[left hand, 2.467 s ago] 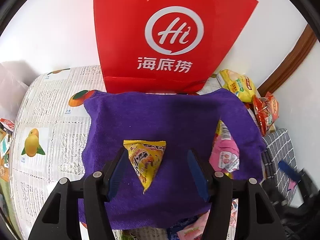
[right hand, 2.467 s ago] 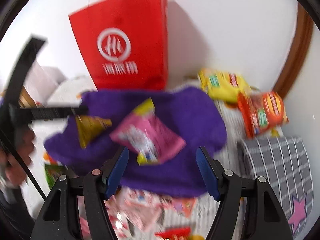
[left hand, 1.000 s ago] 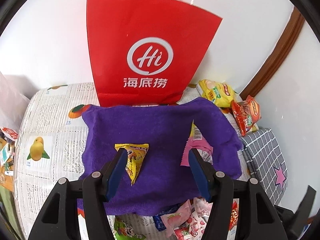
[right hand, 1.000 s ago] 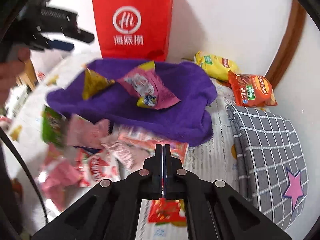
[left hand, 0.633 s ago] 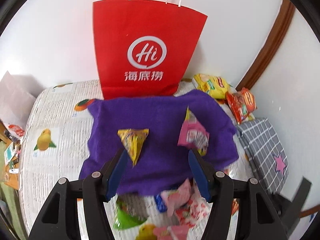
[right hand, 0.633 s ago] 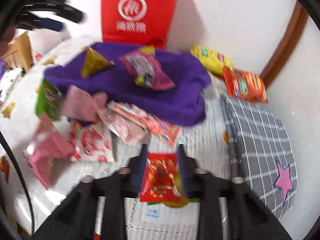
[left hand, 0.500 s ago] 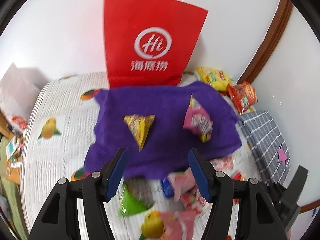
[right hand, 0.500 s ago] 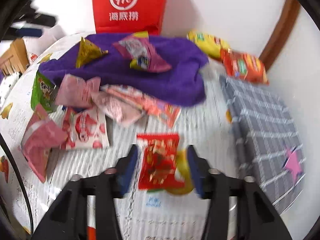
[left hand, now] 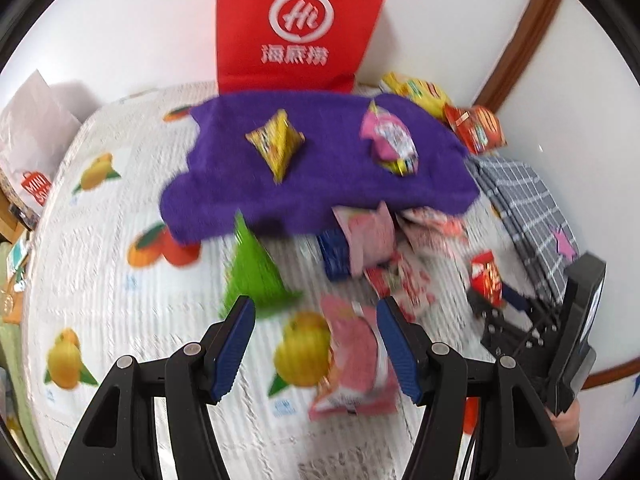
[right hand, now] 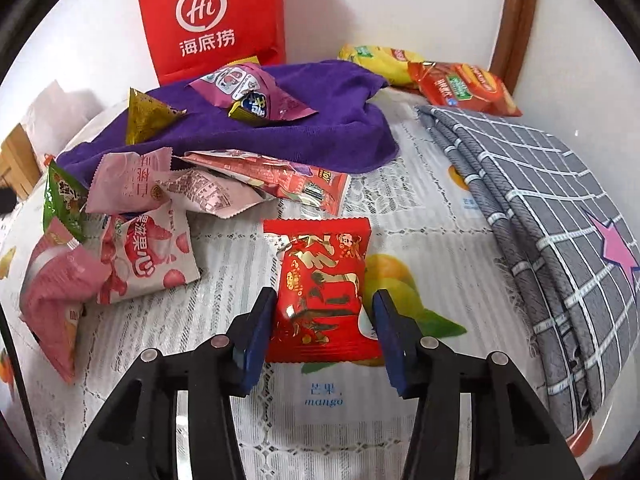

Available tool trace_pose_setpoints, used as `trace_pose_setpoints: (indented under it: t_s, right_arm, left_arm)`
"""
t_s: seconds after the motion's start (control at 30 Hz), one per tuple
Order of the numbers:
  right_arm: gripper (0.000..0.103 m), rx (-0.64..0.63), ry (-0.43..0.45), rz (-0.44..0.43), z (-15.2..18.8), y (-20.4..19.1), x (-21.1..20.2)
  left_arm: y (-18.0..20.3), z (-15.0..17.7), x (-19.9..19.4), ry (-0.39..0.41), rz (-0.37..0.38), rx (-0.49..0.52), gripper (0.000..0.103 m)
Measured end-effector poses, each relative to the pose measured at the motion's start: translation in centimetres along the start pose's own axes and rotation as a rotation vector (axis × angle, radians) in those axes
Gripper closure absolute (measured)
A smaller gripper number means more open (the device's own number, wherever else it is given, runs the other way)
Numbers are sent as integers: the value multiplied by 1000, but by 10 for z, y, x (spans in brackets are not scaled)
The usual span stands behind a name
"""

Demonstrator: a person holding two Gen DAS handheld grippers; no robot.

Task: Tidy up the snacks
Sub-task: 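Grasp the red gold-printed packet with the right tool while the left tool grasps a pink bag, then carry the red packet with the right tool while the left tool carries the pink bag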

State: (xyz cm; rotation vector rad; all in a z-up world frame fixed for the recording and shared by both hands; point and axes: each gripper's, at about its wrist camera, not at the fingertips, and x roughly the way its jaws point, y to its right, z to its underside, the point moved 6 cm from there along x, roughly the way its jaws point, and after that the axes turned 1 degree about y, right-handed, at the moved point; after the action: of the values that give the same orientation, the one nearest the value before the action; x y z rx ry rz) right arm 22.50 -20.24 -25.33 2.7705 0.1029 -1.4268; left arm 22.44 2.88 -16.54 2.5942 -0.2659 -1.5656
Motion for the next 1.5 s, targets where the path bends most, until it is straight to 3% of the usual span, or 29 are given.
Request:
trace_pose_setpoints:
  t_s: [0.23, 0.43, 0.57, 0.8, 0.9, 1.03, 1.2, 1.3, 1.37, 1.43, 1.5]
  right_arm:
    - [53, 26, 5, -20, 5, 6, -4]
    - [53, 26, 5, -26, 4, 7, -4]
    - [52, 37, 6, -42, 4, 7, -5]
    - [52, 17, 7, -21, 4, 4, -5]
    - [51, 21, 6, -28, 4, 5, -5]
    - [52, 16, 6, -23, 4, 5, -5]
    - [52, 17, 7, -25, 4, 5, -5]
    - [51, 21, 7, -30, 4, 6, -6]
    - [51, 27, 9, -37, 4, 6, -6]
    - [52, 28, 11, -40, 3, 7, -7]
    - [52, 29, 12, -39, 3, 6, -7]
  left_arm:
    - [21, 30, 15, -45, 41, 18, 42]
    - [37, 44, 41, -93, -11, 63, 42]
    - [35, 52, 58, -117, -62, 33, 42]
    - [40, 55, 64, -54, -162, 89, 42]
    - [39, 55, 64, -41, -152, 81, 40]
    - [43, 57, 65, -28, -127, 112, 28]
    - [44, 59, 63, 1, -113, 108, 28]
    - [41, 59, 60, 17, -98, 86, 31]
    - [37, 59, 58, 22, -110, 77, 48]
    - [35, 57, 55, 23, -79, 66, 57]
    - [35, 56, 49, 33, -22, 54, 60]
